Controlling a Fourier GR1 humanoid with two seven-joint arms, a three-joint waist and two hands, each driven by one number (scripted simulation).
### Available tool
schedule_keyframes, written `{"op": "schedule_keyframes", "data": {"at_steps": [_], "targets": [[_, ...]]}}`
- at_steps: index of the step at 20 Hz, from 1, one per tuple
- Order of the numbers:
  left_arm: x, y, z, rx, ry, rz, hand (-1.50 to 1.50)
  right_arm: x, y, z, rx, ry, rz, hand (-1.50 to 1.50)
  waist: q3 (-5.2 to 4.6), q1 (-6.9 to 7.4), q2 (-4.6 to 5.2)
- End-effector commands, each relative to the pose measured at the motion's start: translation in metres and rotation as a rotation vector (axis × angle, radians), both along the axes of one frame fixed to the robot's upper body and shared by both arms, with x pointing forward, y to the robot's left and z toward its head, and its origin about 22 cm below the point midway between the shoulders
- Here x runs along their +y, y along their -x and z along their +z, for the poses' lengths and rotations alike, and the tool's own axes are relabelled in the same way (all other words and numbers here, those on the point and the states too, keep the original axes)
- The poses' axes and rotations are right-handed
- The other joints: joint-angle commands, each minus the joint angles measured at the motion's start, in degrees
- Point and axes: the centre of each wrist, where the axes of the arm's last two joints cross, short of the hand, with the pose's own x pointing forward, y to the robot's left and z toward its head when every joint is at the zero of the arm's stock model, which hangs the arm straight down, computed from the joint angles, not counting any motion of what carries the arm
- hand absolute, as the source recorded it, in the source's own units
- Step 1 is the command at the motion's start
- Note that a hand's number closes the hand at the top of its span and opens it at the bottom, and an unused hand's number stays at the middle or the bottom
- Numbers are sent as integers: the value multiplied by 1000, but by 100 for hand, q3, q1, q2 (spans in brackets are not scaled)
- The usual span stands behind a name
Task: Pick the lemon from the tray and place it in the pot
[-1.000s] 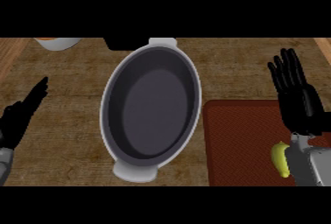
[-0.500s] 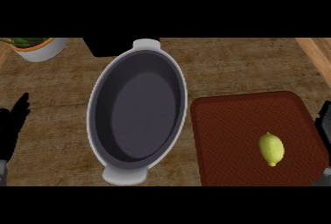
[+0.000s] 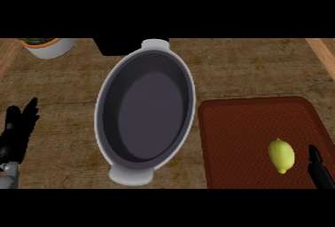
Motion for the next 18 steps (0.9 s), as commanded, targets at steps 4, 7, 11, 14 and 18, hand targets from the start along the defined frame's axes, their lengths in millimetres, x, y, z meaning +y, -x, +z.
{"op": "schedule_keyframes", "data": {"at_steps": [4, 7, 11, 14, 18], "targets": [[-6, -1, 13, -5, -16, -25, 0, 46, 85, -18, 315, -50, -101, -150, -26, 205, 42], [-20, -20, 13, -6, -21, -14, 0, 58, 113, -13, 433, -63, -63, -150, -33, 200, 102], [-22, -12, 7, -17, 2, -42, 0, 57, 156, -1, 642, -109, 38, -150, -32, 322, 101], [-17, -17, 15, -23, 8, -57, 0, 74, 160, 1, 717, -146, 144, -150, -31, 425, 128], [-31, -14, 14, -18, -14, -67, 0, 70, 152, 21, 752, -162, 161, -150, -30, 497, 154]]}}
